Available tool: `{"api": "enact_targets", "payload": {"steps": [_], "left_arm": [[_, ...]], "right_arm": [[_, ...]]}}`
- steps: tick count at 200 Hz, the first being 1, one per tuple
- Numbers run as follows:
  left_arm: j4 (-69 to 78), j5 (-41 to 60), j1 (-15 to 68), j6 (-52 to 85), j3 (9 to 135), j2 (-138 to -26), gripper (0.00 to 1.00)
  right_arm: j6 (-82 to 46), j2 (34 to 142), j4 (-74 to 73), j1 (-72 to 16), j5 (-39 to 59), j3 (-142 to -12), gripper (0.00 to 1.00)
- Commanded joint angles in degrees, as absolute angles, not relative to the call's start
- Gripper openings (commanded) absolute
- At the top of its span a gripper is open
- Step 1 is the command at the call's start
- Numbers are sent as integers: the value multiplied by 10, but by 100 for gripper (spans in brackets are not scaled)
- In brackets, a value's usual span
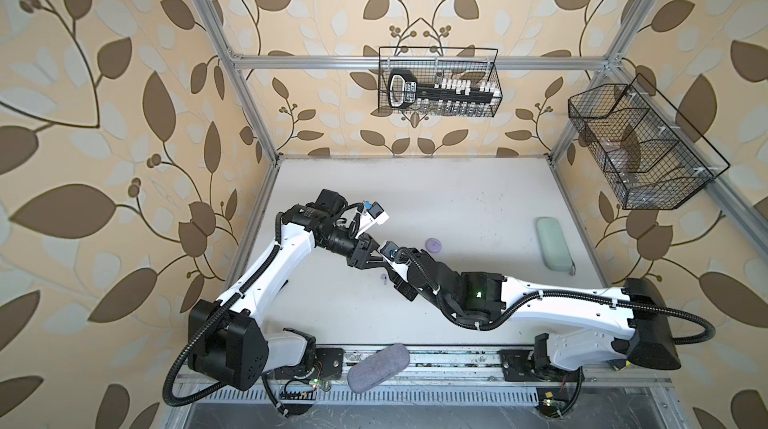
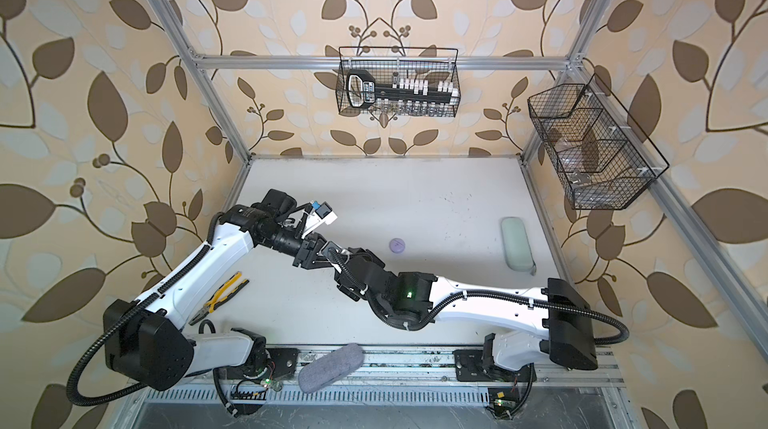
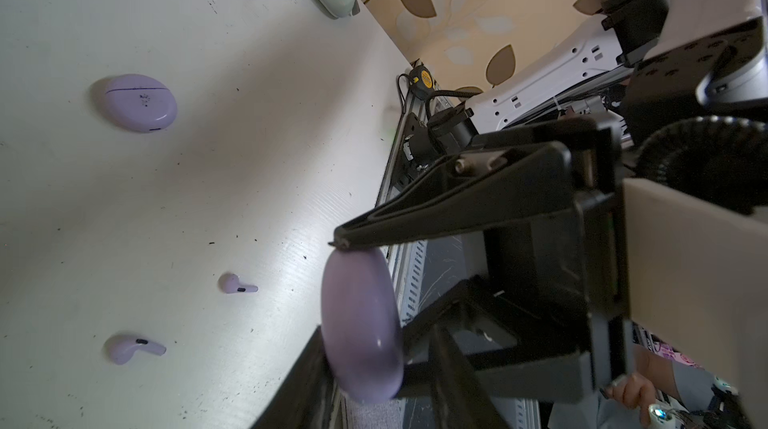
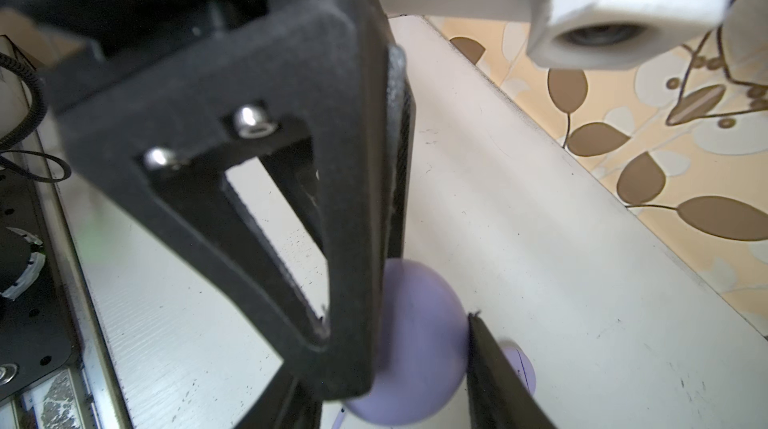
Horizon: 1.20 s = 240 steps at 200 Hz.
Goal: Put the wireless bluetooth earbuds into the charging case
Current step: 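Hold the case in the right gripper while the left gripper moves around it, then close the left gripper on the case held by the right gripper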
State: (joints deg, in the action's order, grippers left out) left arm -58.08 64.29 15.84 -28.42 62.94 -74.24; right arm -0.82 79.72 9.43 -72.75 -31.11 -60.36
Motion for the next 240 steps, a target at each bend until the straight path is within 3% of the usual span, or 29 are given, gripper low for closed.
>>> {"api": "enact_targets", "payload": {"steps": [1, 194, 240], "left_arm": [[-607, 668, 166, -306, 650, -744, 38], [-639, 687, 167, -334, 660, -753, 29], [-649, 690, 167, -344, 663, -756, 23]], "right_arm": [[4, 806, 94, -730, -316, -628, 37], [6, 824, 91, -724, -299, -642, 35], [7, 824, 92, -724, -297, -642, 36]]}}
